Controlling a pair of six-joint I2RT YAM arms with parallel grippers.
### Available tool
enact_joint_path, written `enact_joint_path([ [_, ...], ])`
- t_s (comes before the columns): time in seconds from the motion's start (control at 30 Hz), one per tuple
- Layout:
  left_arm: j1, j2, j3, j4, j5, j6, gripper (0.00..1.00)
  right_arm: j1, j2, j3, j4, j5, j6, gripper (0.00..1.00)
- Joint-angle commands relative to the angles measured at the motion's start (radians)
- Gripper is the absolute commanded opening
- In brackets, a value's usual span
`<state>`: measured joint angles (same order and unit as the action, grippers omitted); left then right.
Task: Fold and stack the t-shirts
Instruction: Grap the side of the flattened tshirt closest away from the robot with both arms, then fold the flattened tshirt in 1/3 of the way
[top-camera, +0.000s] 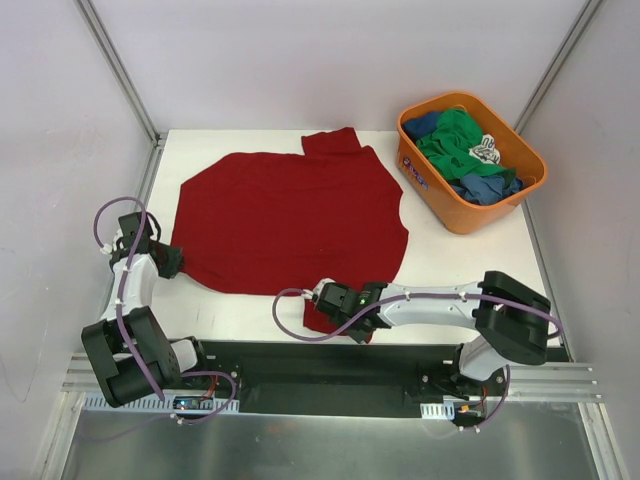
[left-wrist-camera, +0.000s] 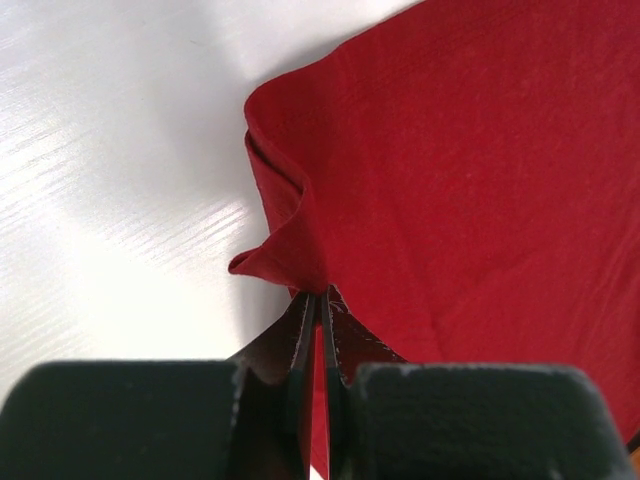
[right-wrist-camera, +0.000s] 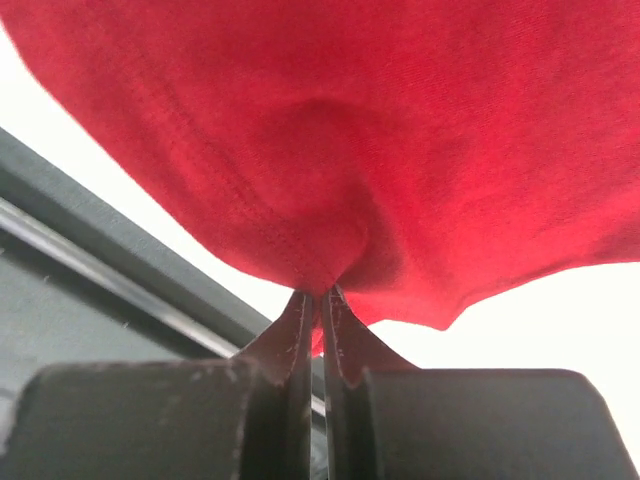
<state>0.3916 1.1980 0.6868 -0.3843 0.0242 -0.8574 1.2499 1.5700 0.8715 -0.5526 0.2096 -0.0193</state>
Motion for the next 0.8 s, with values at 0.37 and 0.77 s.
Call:
enact_joint_path([
  [0.37, -0.004, -0.273, -0.136, -0.050, -0.113, -0.088, 0.00, 0.016, -0.327, -0.022, -0.118, -0.438, 0.013, 0.01],
  [0.77, -0.013, -0.354, -0.113, -0.114, -0.092, -0.118, 0.00, -0.006, -0.298, 0.118, -0.213, -0.271, 0.035, 0.01],
])
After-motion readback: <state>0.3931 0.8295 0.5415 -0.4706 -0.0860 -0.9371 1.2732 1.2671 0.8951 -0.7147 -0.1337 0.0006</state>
